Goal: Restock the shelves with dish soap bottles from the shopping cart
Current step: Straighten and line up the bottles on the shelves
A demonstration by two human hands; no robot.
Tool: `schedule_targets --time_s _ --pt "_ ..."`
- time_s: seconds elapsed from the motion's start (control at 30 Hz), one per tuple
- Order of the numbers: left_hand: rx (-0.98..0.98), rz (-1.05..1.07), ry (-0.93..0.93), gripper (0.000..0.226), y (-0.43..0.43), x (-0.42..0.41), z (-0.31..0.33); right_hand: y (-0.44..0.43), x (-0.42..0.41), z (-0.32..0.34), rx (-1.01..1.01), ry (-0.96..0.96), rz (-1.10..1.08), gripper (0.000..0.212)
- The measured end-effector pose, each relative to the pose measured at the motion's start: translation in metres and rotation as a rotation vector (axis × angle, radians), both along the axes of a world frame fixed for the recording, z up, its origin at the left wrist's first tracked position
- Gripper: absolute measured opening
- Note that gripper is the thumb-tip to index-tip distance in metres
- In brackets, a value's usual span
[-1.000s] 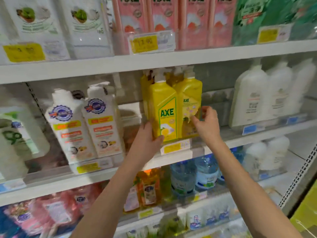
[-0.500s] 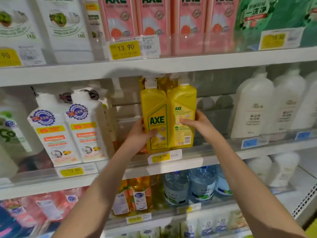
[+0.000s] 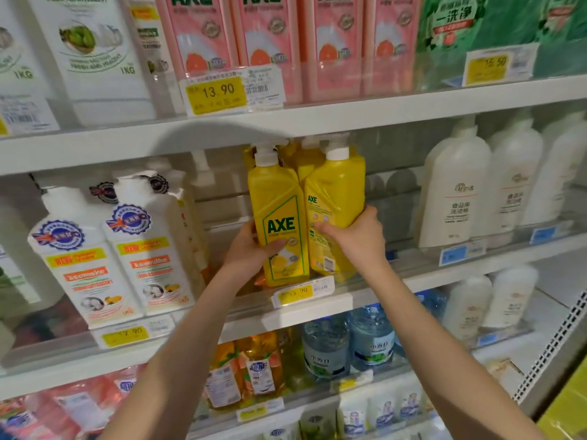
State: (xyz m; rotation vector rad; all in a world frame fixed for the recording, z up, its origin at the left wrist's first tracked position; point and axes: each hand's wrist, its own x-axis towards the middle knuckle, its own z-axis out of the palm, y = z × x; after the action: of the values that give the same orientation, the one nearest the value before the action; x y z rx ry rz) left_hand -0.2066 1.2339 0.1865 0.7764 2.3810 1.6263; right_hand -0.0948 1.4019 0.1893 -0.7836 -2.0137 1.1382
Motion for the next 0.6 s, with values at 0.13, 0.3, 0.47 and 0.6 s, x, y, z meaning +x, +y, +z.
schedule_targets --time_s 0.13,0.3,0.47,0.6 --pt "0.010 -0.001 -0.010 0.062 -0.002 -0.005 -0.003 -0.005 0.012 -0.002 0.018 -0.065 0.063 0.083" --pt "0.028 -0.037 -0.051 0.062 -0.004 -0.005 -0.005 -0.024 0.013 -0.002 0.154 -0.079 -0.092 0.085" --pt "-0.007 -0.039 -0.026 0.056 -0.007 -0.010 -0.003 -0.030 0.009 -0.006 0.233 -0.125 -0.104 0.087" --pt "-0.041 -0.058 -0.010 0.055 -0.011 -0.011 -0.003 0.001 0.015 0.009 -0.029 0.042 0.281 0.058"
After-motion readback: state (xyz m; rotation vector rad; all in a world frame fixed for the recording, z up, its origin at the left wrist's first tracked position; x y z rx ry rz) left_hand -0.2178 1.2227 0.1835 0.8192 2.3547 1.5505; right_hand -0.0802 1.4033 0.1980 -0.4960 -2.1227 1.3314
